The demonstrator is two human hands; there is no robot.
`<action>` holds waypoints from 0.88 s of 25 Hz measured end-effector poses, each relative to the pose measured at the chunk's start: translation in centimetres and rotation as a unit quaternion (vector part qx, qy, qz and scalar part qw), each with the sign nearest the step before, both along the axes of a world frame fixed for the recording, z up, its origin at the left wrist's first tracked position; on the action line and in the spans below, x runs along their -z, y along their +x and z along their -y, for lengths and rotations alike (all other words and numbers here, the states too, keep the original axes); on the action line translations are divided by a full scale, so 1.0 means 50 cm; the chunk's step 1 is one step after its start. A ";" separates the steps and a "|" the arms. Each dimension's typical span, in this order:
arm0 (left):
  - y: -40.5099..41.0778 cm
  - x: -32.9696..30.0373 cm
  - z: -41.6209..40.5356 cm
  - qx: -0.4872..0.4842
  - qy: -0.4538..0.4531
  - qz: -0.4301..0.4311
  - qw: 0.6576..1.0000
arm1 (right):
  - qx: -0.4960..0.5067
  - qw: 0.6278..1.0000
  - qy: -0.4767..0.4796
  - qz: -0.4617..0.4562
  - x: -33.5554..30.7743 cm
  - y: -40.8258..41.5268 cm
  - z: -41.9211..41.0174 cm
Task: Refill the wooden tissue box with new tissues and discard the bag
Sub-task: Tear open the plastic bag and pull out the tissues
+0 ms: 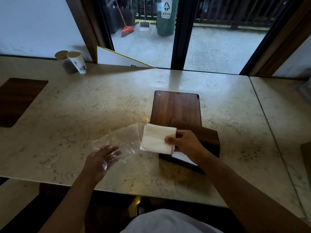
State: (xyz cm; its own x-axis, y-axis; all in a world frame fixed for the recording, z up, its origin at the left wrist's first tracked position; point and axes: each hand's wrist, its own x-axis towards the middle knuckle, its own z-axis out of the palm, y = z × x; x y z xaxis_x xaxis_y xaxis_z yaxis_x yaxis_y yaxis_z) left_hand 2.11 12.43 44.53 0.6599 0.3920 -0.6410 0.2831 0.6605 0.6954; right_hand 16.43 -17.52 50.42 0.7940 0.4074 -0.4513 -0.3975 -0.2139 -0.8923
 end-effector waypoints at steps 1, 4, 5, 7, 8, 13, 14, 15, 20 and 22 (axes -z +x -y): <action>0.001 0.004 -0.007 -0.030 -0.023 -0.010 0.999 | 0.030 0.999 0.014 -0.007 0.002 0.004 -0.001; -0.002 0.018 0.001 -0.092 -0.091 -0.028 0.991 | 0.090 0.995 0.039 -0.028 0.008 0.009 -0.006; -0.005 0.023 0.012 -0.100 -0.103 -0.039 0.989 | 0.098 0.994 0.041 -0.032 0.012 0.010 -0.008; -0.012 0.035 0.042 -0.114 -0.129 -0.055 0.983 | 0.107 0.992 0.042 -0.041 0.019 0.008 -0.012; -0.015 0.042 0.060 -0.130 -0.148 -0.055 0.979 | 0.109 0.992 0.042 -0.047 0.021 0.007 -0.014; -0.017 0.069 0.143 -0.173 -0.132 -0.123 0.968 | 0.106 0.992 0.032 -0.053 0.035 0.000 -0.019; -0.018 0.072 0.158 -0.163 -0.119 -0.153 0.967 | 0.105 0.992 0.030 -0.056 0.038 0.000 -0.019; -0.021 0.072 0.170 -0.152 -0.101 -0.186 0.965 | 0.102 0.993 0.027 -0.057 0.041 -0.001 -0.018; -0.051 0.067 0.189 -0.028 -0.016 -0.278 0.960 | 0.093 0.994 0.013 -0.047 0.049 -0.005 -0.011; -0.067 0.067 0.184 0.051 -0.022 -0.296 0.954 | 0.093 0.994 0.011 -0.051 0.051 -0.005 -0.007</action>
